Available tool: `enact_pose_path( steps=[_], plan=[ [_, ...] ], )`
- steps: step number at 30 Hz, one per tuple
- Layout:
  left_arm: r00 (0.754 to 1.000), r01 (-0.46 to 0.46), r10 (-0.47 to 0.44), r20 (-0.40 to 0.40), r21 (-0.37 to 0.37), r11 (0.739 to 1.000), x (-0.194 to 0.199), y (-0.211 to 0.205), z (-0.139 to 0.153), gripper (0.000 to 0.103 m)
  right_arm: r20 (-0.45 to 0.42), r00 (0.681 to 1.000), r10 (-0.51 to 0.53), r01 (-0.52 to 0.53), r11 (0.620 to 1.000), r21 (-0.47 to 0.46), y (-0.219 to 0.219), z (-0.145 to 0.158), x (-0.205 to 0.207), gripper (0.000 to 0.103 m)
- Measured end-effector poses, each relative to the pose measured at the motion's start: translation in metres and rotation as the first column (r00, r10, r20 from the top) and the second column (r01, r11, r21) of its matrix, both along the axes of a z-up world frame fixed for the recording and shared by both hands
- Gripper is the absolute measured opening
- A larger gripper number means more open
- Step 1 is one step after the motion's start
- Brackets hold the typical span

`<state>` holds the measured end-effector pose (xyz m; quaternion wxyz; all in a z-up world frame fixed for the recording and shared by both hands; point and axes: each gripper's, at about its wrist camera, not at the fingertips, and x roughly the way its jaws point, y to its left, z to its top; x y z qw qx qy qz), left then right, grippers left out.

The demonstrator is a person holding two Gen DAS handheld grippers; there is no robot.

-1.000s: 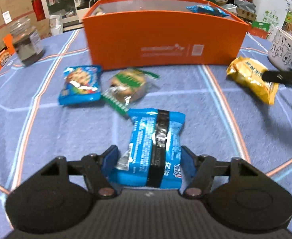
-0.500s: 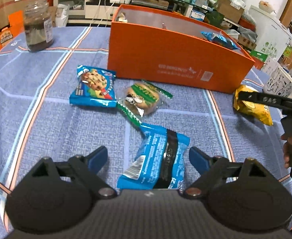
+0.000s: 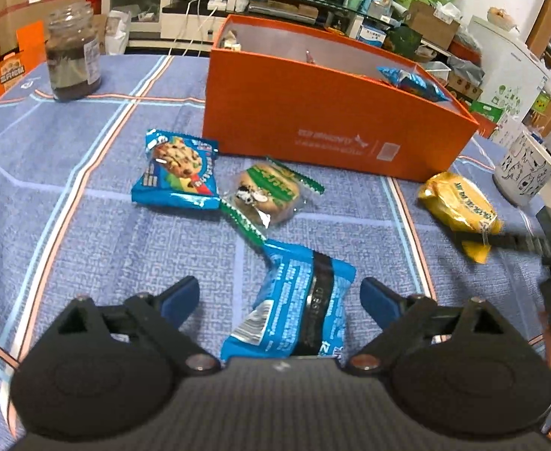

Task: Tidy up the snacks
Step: 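Grasp the blue wafer bar with the left gripper while the right gripper grasps the yellow chip bag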

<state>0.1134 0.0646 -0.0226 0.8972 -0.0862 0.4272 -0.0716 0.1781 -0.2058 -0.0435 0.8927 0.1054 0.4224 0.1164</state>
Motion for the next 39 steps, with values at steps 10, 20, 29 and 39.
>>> enact_pose_path(
  steps=[10, 20, 29, 39],
  plan=[
    [0.999, 0.011, -0.014, 0.031, 0.086, 0.996, 0.001, -0.01, -0.001, 0.094, 0.172, 0.985, 0.035, -0.003, 0.983, -0.181, 0.015, 0.031, -0.03, 0.097],
    [0.997, 0.079, -0.082, 0.002, 0.249, 0.965, 0.015, -0.035, -0.023, 0.1, 0.073, 0.997, -0.007, 0.015, 0.994, -0.111, 0.024, 0.003, 0.026, 0.097],
    [0.996, 0.072, -0.08, 0.028, 0.207, 0.976, 0.003, -0.027, -0.02, 0.066, 0.081, 0.996, 0.033, -0.018, 0.984, -0.177, 0.03, -0.002, 0.003, 0.056],
    [0.999, 0.046, -0.044, -0.013, 0.215, 0.976, -0.054, -0.026, -0.021, 0.094, 0.079, 0.975, 0.208, -0.183, 0.952, -0.245, 0.044, -0.004, -0.092, 0.085]
  ],
)
